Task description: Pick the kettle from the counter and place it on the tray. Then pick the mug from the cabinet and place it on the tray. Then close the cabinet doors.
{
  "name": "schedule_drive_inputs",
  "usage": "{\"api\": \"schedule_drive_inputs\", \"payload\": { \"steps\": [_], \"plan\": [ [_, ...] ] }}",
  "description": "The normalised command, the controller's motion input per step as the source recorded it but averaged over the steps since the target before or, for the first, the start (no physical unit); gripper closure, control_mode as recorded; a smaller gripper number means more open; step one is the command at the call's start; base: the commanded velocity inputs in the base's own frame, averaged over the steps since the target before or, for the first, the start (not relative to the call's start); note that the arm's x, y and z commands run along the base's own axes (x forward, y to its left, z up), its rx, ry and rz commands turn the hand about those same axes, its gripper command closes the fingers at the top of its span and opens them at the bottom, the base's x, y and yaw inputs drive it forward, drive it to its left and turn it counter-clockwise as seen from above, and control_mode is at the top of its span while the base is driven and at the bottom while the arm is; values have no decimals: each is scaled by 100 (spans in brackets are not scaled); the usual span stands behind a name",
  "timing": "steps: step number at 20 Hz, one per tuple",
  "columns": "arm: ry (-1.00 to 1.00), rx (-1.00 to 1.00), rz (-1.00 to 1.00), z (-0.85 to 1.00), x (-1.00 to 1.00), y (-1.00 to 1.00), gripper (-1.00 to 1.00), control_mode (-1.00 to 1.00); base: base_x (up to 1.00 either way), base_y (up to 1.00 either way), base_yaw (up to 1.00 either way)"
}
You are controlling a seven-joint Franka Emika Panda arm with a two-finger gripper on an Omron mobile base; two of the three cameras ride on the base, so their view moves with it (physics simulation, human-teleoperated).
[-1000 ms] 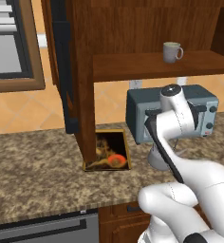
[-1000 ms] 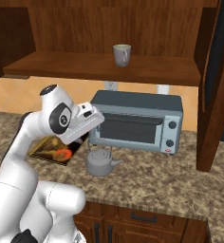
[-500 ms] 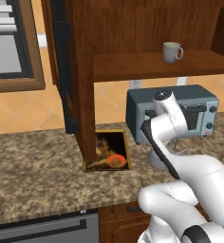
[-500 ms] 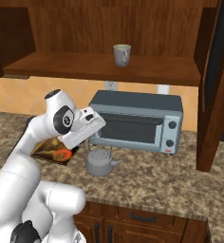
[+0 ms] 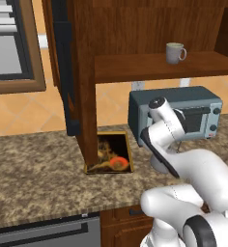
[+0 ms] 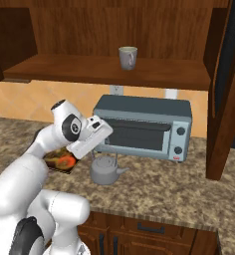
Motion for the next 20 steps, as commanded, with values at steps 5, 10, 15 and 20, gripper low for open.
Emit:
{"api": "schedule_drive_inputs", "payload": {
  "steps": [5, 10, 15, 20],
  "plan": [
    [7, 0, 0, -11, 29, -12, -100, -100, 0, 0, 0],
    [5, 0, 0, -10, 27, -12, -100, -100, 0, 0, 0],
    [2, 0, 0, -16, 24, -11, -100, -100, 0, 0, 0],
    [0, 2, 1, -14, 21, -6, -100, -100, 0, 0, 0]
  ]
}}
